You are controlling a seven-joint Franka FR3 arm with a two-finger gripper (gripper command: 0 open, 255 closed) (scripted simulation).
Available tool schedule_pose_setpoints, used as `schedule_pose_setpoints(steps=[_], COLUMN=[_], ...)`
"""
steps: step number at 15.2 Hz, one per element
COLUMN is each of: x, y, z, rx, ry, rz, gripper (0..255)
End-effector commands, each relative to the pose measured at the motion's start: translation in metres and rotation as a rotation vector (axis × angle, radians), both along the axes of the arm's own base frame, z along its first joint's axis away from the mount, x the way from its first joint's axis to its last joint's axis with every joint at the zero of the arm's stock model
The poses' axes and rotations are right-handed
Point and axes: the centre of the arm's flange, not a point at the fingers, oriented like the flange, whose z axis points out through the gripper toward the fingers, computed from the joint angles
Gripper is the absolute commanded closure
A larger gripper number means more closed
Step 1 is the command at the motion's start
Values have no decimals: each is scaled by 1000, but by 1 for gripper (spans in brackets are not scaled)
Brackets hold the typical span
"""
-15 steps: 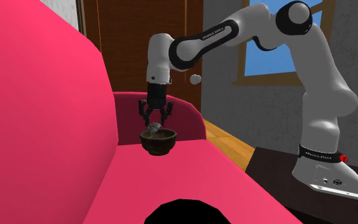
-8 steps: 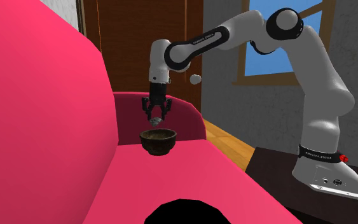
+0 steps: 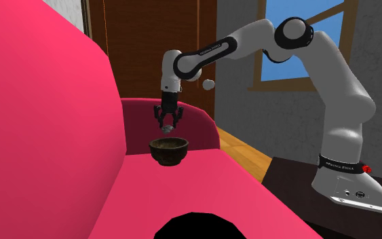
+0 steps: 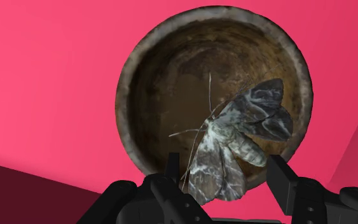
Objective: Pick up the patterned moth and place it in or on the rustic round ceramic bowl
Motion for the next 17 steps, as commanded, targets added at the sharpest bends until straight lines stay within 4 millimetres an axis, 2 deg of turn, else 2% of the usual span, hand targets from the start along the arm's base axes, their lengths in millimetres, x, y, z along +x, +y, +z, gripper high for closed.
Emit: schedule_pose_setpoints(steps=[1, 10, 17], x=[0, 0, 0], y=[0, 0, 0], z=[-10, -58, -61], rx=[0, 0, 0], ry=[0, 0, 0], rz=[1, 1, 1], gripper=[255, 255, 255])
